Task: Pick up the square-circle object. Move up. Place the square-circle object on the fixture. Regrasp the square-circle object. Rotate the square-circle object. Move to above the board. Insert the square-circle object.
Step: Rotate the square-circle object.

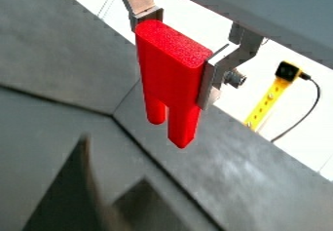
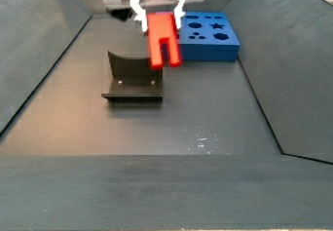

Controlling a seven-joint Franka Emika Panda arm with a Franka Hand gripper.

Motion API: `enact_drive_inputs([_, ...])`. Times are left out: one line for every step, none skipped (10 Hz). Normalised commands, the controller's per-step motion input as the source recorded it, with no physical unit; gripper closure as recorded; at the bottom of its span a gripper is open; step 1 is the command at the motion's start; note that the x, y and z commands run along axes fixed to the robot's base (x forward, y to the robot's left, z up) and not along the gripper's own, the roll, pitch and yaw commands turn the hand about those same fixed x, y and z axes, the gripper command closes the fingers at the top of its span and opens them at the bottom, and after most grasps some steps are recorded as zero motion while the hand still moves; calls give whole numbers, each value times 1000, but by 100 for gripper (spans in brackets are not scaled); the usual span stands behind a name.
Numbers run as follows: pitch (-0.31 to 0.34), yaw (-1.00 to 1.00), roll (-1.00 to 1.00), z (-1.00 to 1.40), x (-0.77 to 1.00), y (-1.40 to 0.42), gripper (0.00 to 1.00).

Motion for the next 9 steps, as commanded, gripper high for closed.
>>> enact_drive_inputs([-119, -75, -141, 1000, -951, 79, 100])
enact_drive_inputs([-107, -92, -142, 1000, -976, 77, 100])
enact_drive_inputs([-86, -109, -143, 986, -1000, 71, 100])
enact_drive_inputs([-65, -114, -147, 939, -1000, 61, 100])
enact_drive_inputs([-51, -112, -148, 881, -980, 57, 100])
enact_drive_inputs([-40, -108, -152, 778, -905, 48, 100])
enact_drive_inputs([-24, -94, -155, 515, -709, 33, 100])
enact_drive_inputs([-18, -87, -155, 409, -636, 29, 100])
enact_drive_inputs([-12, -75, -153, 190, -480, 26, 100])
